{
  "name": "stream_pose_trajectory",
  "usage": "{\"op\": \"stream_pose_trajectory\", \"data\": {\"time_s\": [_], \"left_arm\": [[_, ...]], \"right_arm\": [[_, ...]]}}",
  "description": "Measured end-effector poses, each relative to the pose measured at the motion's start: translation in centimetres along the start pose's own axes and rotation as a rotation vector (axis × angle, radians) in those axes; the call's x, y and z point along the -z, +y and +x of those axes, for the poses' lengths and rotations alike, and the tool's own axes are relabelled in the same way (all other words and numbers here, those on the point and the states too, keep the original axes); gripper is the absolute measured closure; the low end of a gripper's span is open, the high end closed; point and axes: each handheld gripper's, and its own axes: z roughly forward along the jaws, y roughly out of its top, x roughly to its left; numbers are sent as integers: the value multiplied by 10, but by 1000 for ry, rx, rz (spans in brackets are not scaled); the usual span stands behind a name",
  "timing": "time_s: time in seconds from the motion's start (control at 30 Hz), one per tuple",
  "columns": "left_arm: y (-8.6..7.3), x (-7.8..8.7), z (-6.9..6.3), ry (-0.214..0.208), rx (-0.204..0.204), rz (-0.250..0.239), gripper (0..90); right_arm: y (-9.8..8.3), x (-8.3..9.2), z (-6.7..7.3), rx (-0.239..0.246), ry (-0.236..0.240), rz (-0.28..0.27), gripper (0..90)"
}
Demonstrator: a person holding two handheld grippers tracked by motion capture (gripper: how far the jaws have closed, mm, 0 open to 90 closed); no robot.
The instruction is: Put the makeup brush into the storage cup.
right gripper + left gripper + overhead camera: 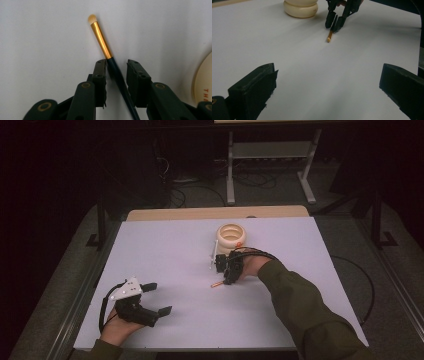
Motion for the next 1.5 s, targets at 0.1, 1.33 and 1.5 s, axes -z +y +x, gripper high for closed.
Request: {"op": "stream_pose_trajectory", "data": {"time_s": [0.1,1.33,1.5], "left_arm": [[0,0,0,0,-1,0,3],[0,-1,0,-2,1,-1,3],[0,-1,-1,-6,4,-4,3]], "right_arm": [[1,0,1,-1,5,14,722],[11,-1,2,38,30,78,812],[14,-2,4,33,37,104,813]]}}
